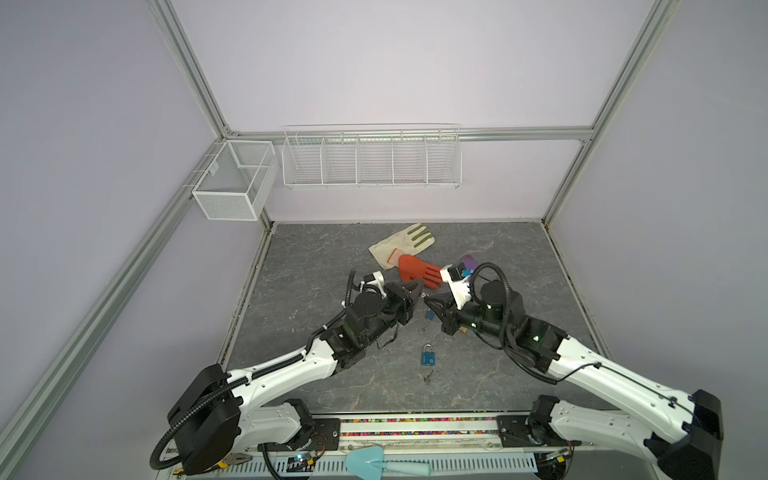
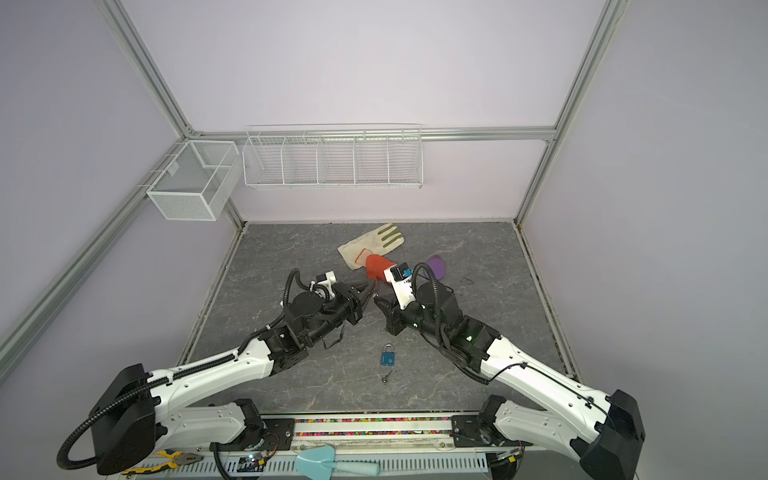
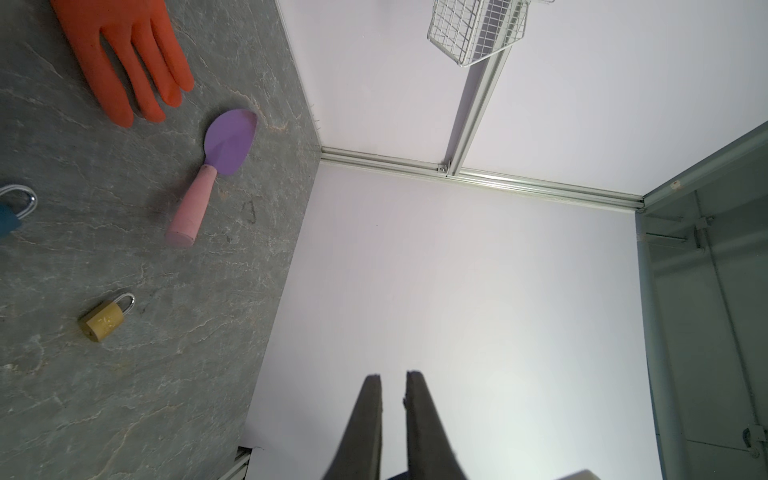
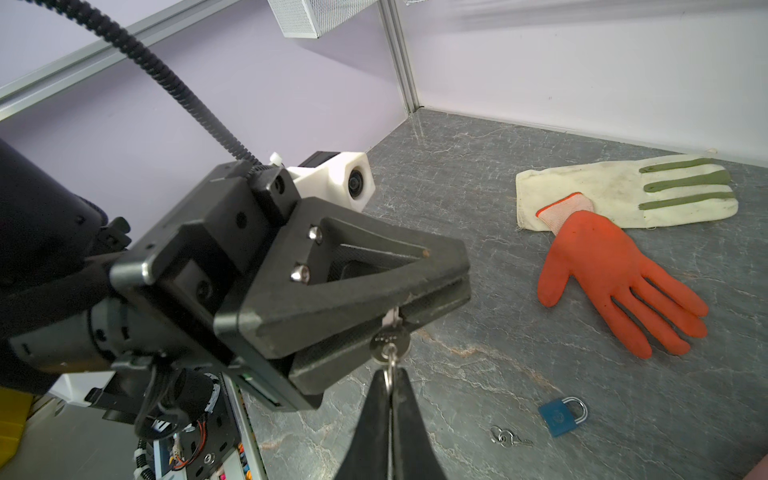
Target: Unlock with the key
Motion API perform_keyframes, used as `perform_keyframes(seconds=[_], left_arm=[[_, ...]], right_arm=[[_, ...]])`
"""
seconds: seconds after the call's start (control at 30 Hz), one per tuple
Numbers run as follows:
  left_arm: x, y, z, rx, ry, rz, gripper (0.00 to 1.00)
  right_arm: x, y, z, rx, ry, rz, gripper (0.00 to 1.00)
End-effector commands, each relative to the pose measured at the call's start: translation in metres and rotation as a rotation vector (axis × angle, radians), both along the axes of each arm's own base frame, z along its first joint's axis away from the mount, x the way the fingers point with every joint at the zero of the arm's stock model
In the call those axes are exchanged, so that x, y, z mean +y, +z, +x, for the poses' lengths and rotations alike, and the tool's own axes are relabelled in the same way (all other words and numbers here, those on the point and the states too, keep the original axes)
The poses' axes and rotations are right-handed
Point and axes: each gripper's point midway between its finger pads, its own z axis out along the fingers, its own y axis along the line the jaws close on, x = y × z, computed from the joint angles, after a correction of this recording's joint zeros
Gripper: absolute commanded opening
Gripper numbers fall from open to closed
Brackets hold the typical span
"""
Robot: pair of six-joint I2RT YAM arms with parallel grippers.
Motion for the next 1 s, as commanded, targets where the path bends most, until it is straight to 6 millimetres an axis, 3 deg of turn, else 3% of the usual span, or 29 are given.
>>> perform_keyframes(seconds=[0.0,0.43,0.53,0.63,0.87,0.97], left_arm=[[0.008,0.001,0.001,-0.008,0.023,0.009,0.1],[0.011,0.007,0.003,-0.042,0.033,0.033,0.0],[0.013,0.017,0.006,-0.11,0.046,0.072,0.0],[0.018,0.035,0.013,-0.225,0.051,0.154,0.0],[0.021,0.078,0.02,-0.51,0.03,0.345,0.0],[0.018,0.095,0.017,-0.675,0.019,0.435,0.0]], right_arm=[[0.001,-0.007,-0.001,-0.015,0.007,-0.025,0.07],[-0.004,-0.006,0.001,-0.021,-0.012,-0.039,0.07],[-0.007,-0.006,0.002,-0.002,-0.03,-0.056,0.18],[-0.008,-0.002,0.0,0.032,-0.033,-0.039,0.43],[-0.006,0.022,-0.008,0.186,0.01,0.068,0.59],[-0.011,0.035,-0.002,0.281,0.042,0.183,0.61]])
